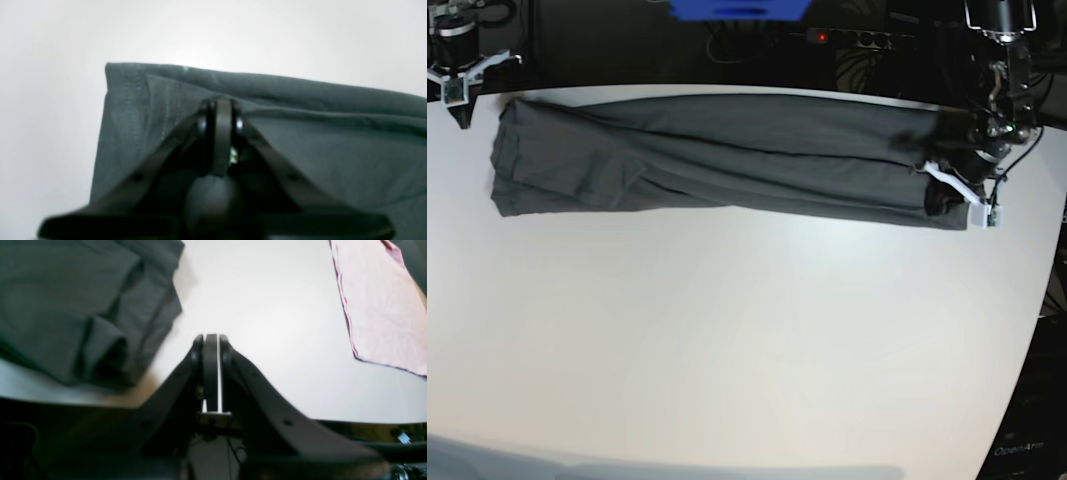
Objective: Fold the T-shirt properly
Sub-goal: 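Open the right gripper and lift it off the strip end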
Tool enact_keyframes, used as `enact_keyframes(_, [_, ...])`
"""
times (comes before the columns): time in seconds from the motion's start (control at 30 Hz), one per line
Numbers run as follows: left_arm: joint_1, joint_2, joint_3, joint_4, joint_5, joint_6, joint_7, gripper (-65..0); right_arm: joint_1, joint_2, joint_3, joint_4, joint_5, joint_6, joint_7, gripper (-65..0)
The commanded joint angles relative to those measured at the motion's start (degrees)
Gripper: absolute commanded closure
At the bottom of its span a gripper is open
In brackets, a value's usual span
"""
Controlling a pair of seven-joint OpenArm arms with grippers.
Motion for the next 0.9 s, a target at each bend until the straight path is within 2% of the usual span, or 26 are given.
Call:
enact_keyframes(0.0, [2.0,-0.5,0.2,-1.3,5.7,3.4,9.8,-3.3,0.1,-0.2,-0.2,1.7,1.2,-0.2,1.7,-0.6])
enact_keyframes(0.1, [2.0,-0.4,0.2,-1.3,5.7,3.4,9.8,-3.3,0.1,-1.6,-2.4,2.5,1.2,-0.2,1.7,-0.6])
enact_keyframes(0.27, [2.1,-0.5,0.3,-1.4,5.7,3.4,9.8,-3.3,0.1,-1.5,-6.8,1.0,1.2,-0.2,1.2,-0.4])
enact_keyframes(0.67, [2.1,-0.5,0.3,-1.4,5.7,3.4,9.8,-3.3,1.4,-2.6,-8.5,0.7,1.3,-0.2,1.1,-0.4])
enact_keyframes(0.87, [2.1,-0.5,0.3,-1.5,5.7,3.4,9.8,-3.3,1.4,-2.6,-9.7,-3.3,1.3,-0.2,1.2,-0.4])
